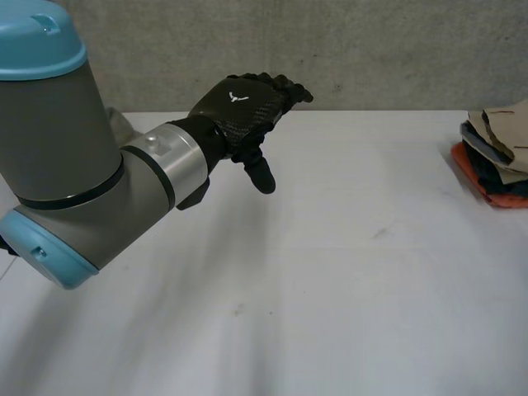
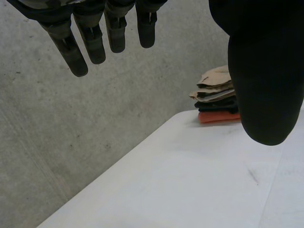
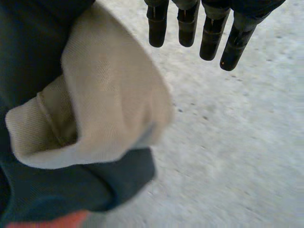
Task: Fold the laundry.
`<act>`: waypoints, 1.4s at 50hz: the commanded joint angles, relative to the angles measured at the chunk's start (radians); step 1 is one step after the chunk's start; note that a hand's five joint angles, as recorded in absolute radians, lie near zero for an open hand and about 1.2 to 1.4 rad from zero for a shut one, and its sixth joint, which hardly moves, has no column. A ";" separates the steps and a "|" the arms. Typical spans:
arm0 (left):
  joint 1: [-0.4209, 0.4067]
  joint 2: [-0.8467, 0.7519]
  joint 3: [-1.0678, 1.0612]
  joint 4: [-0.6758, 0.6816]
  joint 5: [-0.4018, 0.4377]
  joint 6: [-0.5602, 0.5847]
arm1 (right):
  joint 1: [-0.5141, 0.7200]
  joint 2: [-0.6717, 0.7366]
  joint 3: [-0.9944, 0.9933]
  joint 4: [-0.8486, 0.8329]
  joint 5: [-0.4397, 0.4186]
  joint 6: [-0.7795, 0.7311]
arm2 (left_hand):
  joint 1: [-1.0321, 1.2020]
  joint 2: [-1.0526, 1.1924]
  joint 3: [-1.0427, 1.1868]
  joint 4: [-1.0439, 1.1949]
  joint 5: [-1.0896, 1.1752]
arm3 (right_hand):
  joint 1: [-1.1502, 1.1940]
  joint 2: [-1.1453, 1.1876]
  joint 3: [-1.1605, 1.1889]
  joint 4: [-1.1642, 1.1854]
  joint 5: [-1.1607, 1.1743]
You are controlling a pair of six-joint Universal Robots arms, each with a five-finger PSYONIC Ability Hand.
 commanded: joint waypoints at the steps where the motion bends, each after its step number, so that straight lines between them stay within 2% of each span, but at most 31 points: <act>1: 0.000 0.010 -0.002 0.000 0.001 0.000 | -0.108 -0.082 0.047 0.039 0.042 -0.110 | 0.003 -0.008 -0.016 -0.009 -0.025 | -0.029 -0.049 -0.032 -0.059 -0.084; 3: 0.000 0.013 -0.002 -0.002 0.001 0.000 | -0.126 -0.097 0.049 0.042 0.083 -0.177 | 0.003 -0.008 -0.016 -0.009 -0.025 | -0.029 -0.049 -0.032 -0.059 -0.084; 4: 0.000 0.013 -0.004 -0.002 0.001 0.000 | -0.139 -0.117 0.052 0.046 0.155 -0.255 | 0.000 -0.011 -0.018 -0.011 -0.028 | -0.029 -0.049 -0.032 -0.059 -0.084; 7: 0.000 0.016 -0.004 -0.002 0.001 0.000 | -0.151 -0.154 0.055 0.049 0.296 -0.369 | 0.000 -0.011 -0.019 -0.011 -0.028 | -0.029 -0.049 -0.032 -0.059 -0.084; 8: 0.002 0.016 -0.004 0.000 0.003 0.000 | -0.153 -0.180 0.055 0.051 0.372 -0.423 | -0.003 -0.014 -0.021 -0.014 -0.031 | -0.029 -0.049 -0.032 -0.059 -0.084; 12: 0.006 0.019 -0.002 0.000 0.003 0.002 | -0.142 -0.267 0.063 0.049 0.494 -0.472 | -0.003 -0.014 -0.021 -0.014 -0.031 | -0.029 -0.049 -0.032 -0.059 -0.084; 15: 0.009 0.022 -0.001 0.000 0.003 0.002 | -0.125 -0.329 0.090 0.054 0.526 -0.468 | -0.006 -0.017 -0.024 -0.017 -0.034 | -0.029 -0.049 -0.032 -0.059 -0.084; 18: 0.018 0.031 -0.001 0.005 0.001 0.002 | -0.027 -0.438 0.168 0.052 0.527 -0.440 | -0.009 -0.019 -0.027 -0.020 -0.037 | -0.029 -0.049 -0.032 -0.059 -0.084; 23: 0.063 0.040 -0.007 0.070 -0.023 0.006 | 0.171 -0.617 0.375 0.057 0.514 -0.303 | -0.012 -0.022 -0.030 -0.023 -0.040 | -0.029 -0.049 -0.032 -0.059 -0.084; 26: 0.118 0.054 -0.019 0.155 -0.092 0.009 | 0.240 -0.672 0.478 0.071 0.499 -0.221 | -0.016 -0.026 -0.034 -0.027 -0.044 | -0.029 -0.049 -0.032 -0.059 -0.084; 27: 0.153 0.052 -0.024 0.205 -0.127 0.014 | 0.299 -0.726 0.548 0.080 0.479 -0.163 | -0.016 -0.026 -0.034 -0.027 -0.044 | -0.029 -0.049 -0.032 -0.059 -0.084; 30: 0.216 0.046 -0.024 0.274 -0.146 0.017 | 0.390 -0.807 0.654 0.088 0.436 -0.097 | -0.016 -0.026 -0.034 -0.027 -0.044 | -0.029 -0.049 -0.032 -0.059 -0.084; 31: 0.265 0.033 -0.022 0.308 -0.146 0.028 | 0.442 -0.847 0.723 0.086 0.416 -0.063 | -0.016 -0.026 -0.034 -0.027 -0.044 | -0.029 -0.049 -0.032 -0.059 -0.084; 34: 0.368 -0.027 -0.007 0.325 -0.129 0.066 | 0.508 -0.867 0.813 0.085 0.395 -0.043 | -0.016 -0.026 -0.034 -0.027 -0.044 | -0.029 -0.049 -0.032 -0.059 -0.084; 35: 0.432 -0.080 0.011 0.318 -0.103 0.102 | 0.544 -0.876 0.866 0.077 0.393 -0.047 | -0.016 -0.026 -0.034 -0.027 -0.044 | -0.029 -0.049 -0.032 -0.059 -0.084; 38: 0.509 -0.159 0.050 0.293 -0.042 0.164 | 0.602 -0.886 0.928 0.079 0.393 -0.063 | -0.016 -0.026 -0.034 -0.027 -0.044 | -0.029 -0.049 -0.032 -0.059 -0.084; 39: 0.543 -0.214 0.076 0.270 0.005 0.202 | 0.646 -0.883 0.954 0.089 0.393 -0.081 | -0.016 -0.026 -0.034 -0.027 -0.044 | -0.029 -0.049 -0.032 -0.059 -0.084; 43: 0.612 -0.367 0.167 0.250 0.065 0.290 | 0.723 -0.867 1.007 0.100 0.402 -0.138 | -0.012 -0.022 -0.030 -0.023 -0.040 | -0.029 -0.049 -0.032 -0.059 -0.084; 47: 0.686 -0.505 0.276 0.250 0.082 0.343 | 0.749 -0.840 1.044 0.115 0.404 -0.211 | -0.012 -0.022 -0.030 -0.023 -0.040 | -0.029 -0.049 -0.032 -0.059 -0.084; 51: 0.721 -0.625 0.384 0.255 0.121 0.362 | 0.756 -0.804 1.058 0.137 0.411 -0.296 | 0.006 -0.005 -0.013 -0.006 -0.023 | -0.029 -0.049 -0.032 -0.059 -0.084; 62: 0.738 -0.866 0.663 0.255 0.150 0.364 | 0.746 -0.777 1.058 0.175 0.444 -0.350 | 0.173 0.162 0.155 0.162 0.145 | -0.029 -0.049 -0.032 -0.059 -0.084; 70: 0.738 -0.963 0.774 0.258 0.153 0.365 | 0.742 -0.763 1.057 0.175 0.445 -0.351 | 0.272 0.262 0.254 0.261 0.244 | -0.029 -0.049 -0.032 -0.059 -0.084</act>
